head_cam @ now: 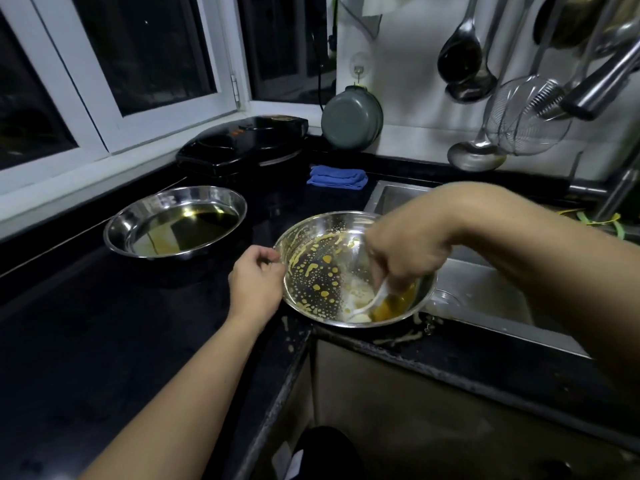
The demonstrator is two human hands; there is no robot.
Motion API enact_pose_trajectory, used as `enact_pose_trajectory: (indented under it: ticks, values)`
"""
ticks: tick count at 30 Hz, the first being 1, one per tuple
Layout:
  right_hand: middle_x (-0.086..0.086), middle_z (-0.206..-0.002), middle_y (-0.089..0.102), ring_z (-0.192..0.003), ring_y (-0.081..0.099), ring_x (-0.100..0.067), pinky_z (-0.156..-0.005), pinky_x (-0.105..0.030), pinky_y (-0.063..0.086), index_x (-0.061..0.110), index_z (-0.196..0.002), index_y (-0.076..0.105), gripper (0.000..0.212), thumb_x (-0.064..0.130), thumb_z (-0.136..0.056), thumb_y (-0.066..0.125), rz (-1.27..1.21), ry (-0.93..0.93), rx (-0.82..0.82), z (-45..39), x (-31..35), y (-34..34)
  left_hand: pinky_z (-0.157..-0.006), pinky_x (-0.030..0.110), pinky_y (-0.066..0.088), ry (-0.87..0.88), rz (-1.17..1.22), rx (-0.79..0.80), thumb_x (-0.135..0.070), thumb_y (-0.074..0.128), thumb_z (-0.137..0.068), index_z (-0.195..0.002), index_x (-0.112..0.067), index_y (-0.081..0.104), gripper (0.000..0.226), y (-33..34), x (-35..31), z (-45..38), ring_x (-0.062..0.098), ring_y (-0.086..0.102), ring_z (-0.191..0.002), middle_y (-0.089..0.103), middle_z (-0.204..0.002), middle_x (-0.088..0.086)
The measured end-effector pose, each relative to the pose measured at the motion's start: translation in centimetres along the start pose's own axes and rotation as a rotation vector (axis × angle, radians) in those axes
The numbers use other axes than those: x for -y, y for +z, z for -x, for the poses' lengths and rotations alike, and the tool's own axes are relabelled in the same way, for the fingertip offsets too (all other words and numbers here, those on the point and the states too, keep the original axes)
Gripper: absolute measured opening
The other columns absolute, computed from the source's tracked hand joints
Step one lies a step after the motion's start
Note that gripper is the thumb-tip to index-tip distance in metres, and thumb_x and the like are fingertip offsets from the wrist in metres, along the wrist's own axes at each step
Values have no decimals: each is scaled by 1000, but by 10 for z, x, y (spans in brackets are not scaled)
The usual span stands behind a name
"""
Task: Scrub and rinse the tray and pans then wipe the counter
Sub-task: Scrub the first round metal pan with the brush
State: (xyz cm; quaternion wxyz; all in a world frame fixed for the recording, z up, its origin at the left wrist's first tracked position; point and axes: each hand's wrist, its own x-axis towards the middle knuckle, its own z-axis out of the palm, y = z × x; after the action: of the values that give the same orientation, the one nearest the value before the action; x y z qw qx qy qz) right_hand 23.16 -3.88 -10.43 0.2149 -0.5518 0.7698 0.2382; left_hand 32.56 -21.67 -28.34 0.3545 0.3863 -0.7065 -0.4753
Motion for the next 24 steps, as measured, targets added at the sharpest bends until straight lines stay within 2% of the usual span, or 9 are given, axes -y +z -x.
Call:
enact_pose_trajectory:
  ticks: [3, 5, 8, 11, 15, 17, 20, 22, 24]
  values:
    - [17, -85, 65, -85, 62, -10, -71, -23, 52, 33, -101, 75, 13, 29, -97, 63, -154, 4, -183, 5, -6, 10, -59, 20, 41, -22, -20, -59, -13, 64, -89, -96, -19, 68, 10, 4, -1, 2, 12, 60, -75, 67, -85, -3]
    - [20, -91, 69, -83, 58, -7, -72, -25, 46, 41, -103, 76, 15, 40, -97, 62, -282, 31, -400, 0, -4, 31, -59, 17, 39, -39, -39, -115, -15, 60, -91, -102, -19, 66, 13, 5, -3, 1, 15, 61, -84, 66, -93, -1]
    - [14, -103, 74, -87, 62, -11, -80, -30, 51, 39, -113, 73, 26, 49, -99, 53, -364, 129, -572, -6, 4, 66, -55, 21, 42, -60, -44, -147, -16, 57, -94, -111, -22, 59, 18, 6, -6, 0, 7, 58, -75, 61, -91, -5]
    - [3, -102, 72, -94, 63, -23, -79, -38, 54, 40, -116, 69, 28, 45, -99, 47, -256, 230, -576, -4, 3, 93, -54, 39, 61, -92, -23, -136, -18, 57, -94, -123, -22, 56, 29, 8, -4, 0, 15, 68, -56, 64, -94, 0]
    - [0, -109, 70, -95, 64, -26, -75, -36, 53, 44, -124, 67, 31, 43, -100, 49, -172, 399, -568, 16, -21, 90, -54, 40, 63, -134, -11, -126, -21, 57, -93, -151, -22, 42, 60, 8, -6, 1, 12, 69, -50, 64, -101, 1]
    - [0, -103, 70, -90, 64, -25, -73, -35, 54, 44, -123, 68, 31, 40, -98, 50, -224, 361, -578, 12, -13, 86, -58, 39, 63, -134, -15, -133, -20, 58, -93, -154, -21, 39, 64, 8, -8, 2, 17, 69, -54, 60, -97, -3]
    - [-5, -99, 69, -93, 64, -30, -75, -37, 53, 37, -119, 68, 32, 40, -96, 46, -235, 230, -571, -8, 18, 91, -58, 27, 48, -111, -26, -150, -19, 58, -95, -151, -18, 42, 59, 8, -8, 4, 6, 57, -73, 52, -92, -7]
    - [-5, -97, 68, -91, 64, -31, -70, -35, 51, 32, -117, 70, 31, 38, -96, 47, -217, 240, -588, -11, 19, 95, -54, 24, 42, -93, -26, -145, -17, 58, -94, -148, -20, 43, 56, 8, -8, 5, 8, 58, -76, 58, -93, -3]
    - [-2, -98, 68, -87, 64, -27, -67, -35, 51, 32, -114, 71, 29, 37, -95, 50, -198, 316, -556, -1, 2, 93, -55, 25, 43, -52, -23, -135, -15, 58, -92, -144, -22, 46, 54, 8, -6, 7, 14, 62, -79, 66, -95, 4]
